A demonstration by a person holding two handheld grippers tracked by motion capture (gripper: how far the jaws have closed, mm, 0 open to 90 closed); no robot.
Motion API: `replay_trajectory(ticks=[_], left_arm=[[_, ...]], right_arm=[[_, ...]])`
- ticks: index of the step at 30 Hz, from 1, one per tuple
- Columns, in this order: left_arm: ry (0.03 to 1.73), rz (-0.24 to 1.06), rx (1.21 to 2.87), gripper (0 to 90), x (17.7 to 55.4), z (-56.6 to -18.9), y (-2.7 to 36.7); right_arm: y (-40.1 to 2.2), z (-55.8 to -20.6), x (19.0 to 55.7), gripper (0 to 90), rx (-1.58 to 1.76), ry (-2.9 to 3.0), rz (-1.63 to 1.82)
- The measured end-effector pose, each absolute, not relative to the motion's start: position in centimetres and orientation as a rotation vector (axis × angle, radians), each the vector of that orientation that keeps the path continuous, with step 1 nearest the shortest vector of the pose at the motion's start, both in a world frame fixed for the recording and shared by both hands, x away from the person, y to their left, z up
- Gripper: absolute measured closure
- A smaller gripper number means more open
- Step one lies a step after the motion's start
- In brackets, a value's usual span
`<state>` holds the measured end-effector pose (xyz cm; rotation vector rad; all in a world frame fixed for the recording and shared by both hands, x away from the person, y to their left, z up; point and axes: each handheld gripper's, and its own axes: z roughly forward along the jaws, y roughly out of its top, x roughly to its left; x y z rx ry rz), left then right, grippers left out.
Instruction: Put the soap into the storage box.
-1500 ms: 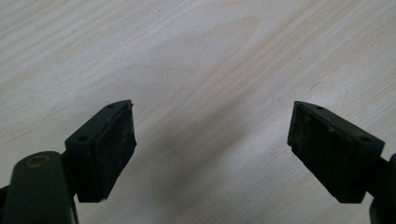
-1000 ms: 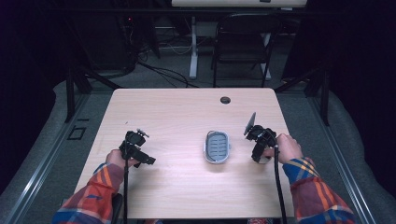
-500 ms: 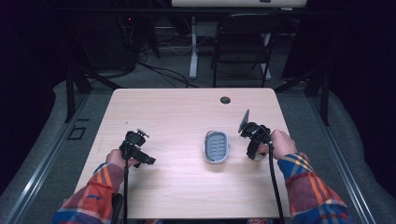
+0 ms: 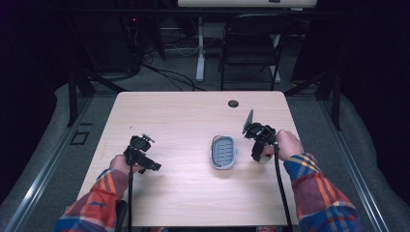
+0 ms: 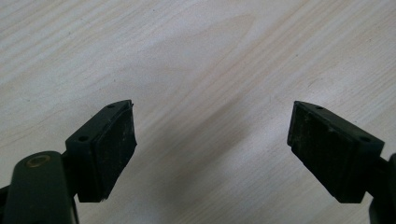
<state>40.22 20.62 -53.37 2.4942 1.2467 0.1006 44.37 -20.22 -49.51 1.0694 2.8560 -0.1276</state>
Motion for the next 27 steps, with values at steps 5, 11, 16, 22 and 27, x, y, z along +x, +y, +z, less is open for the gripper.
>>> replay_trajectory(ticks=[5,11,16,22,27], left_arm=[[1.244,0.098,2.493,15.2,40.2,-53.4,20.6],[1.244,0.099,2.493,15.3,40.2,-53.4,20.6],[1.244,0.098,2.493,15.3,40.2,-53.4,20.6],[1.241,0.103,2.497,15.2,40.2,-53.4,20.6],[1.243,0.097,2.496,15.2,40.2,-53.4,20.6]], right_arm=[[-19.6,-49.1,44.5,24.5,1.068,2.850,-0.099],[-19.0,-48.4,44.8,24.5,1.040,2.857,-0.118],[-18.3,-47.9,44.9,24.6,1.010,2.869,-0.119],[-17.9,-47.6,45.0,24.6,1.007,2.872,-0.111],[-17.8,-47.1,45.1,24.6,1.004,2.876,-0.114]])
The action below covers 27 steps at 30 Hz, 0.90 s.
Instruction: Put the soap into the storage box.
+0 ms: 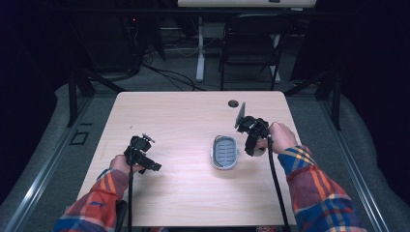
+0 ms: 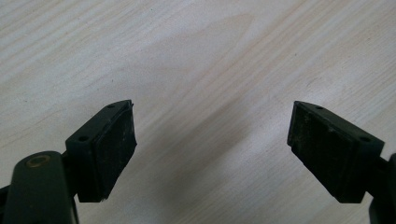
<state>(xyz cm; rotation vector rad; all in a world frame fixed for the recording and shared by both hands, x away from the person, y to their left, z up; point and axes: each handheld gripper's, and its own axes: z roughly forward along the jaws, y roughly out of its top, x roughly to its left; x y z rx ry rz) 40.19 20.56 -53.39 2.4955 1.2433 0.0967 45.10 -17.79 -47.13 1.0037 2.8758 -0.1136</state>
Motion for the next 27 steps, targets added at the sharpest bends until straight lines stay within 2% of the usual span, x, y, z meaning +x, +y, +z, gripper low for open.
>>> replay_trajectory(ticks=[27], left_arm=[[1.248,0.091,2.498,15.2,40.2,-53.4,20.6]], right_arm=[[-16.1,-44.5,45.7,24.6,0.935,2.879,-0.118]])
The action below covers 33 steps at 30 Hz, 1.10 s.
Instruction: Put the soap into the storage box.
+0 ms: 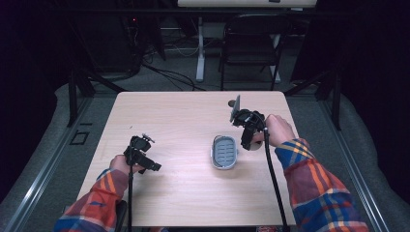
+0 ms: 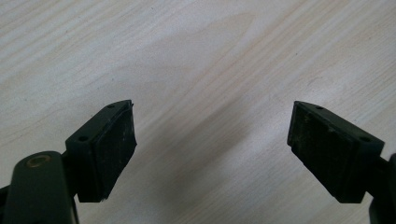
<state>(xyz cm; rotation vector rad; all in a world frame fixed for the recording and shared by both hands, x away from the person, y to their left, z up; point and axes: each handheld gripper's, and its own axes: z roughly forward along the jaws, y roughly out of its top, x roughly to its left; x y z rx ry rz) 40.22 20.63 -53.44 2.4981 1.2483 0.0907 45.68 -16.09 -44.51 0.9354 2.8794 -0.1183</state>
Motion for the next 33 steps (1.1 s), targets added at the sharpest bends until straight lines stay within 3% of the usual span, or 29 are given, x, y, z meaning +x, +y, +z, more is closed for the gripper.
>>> replay_trajectory(ticks=[33], left_arm=[[1.250,0.092,2.495,15.2,40.1,-53.5,20.6]], right_arm=[[-10.8,-43.7,46.2,24.6,0.806,2.913,-0.100]])
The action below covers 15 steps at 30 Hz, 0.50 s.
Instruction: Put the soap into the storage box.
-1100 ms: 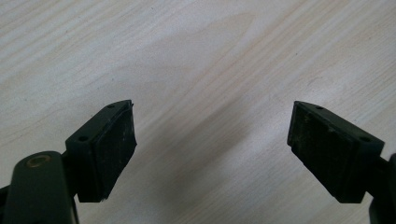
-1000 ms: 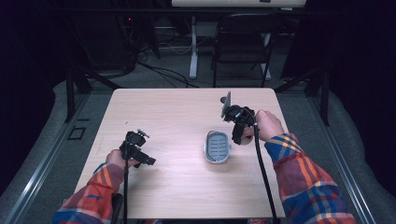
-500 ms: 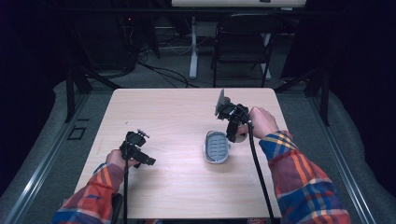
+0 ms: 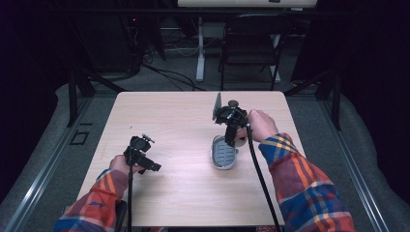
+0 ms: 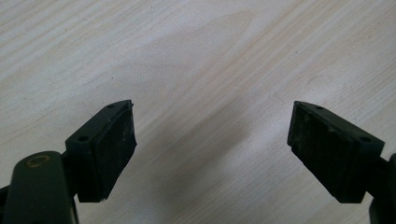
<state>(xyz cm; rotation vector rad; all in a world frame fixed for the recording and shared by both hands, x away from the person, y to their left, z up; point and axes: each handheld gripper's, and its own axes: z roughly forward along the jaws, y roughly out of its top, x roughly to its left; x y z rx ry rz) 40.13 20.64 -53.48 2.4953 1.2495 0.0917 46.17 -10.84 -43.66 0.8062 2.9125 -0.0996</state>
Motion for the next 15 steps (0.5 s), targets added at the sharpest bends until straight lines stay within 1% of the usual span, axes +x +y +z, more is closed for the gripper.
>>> replay_trajectory(ticks=[15], left_arm=[[1.245,0.099,2.498,15.2,40.1,-53.4,20.7]], right_arm=[[-9.6,-44.8,46.7,24.6,0.804,2.946,-0.063]])
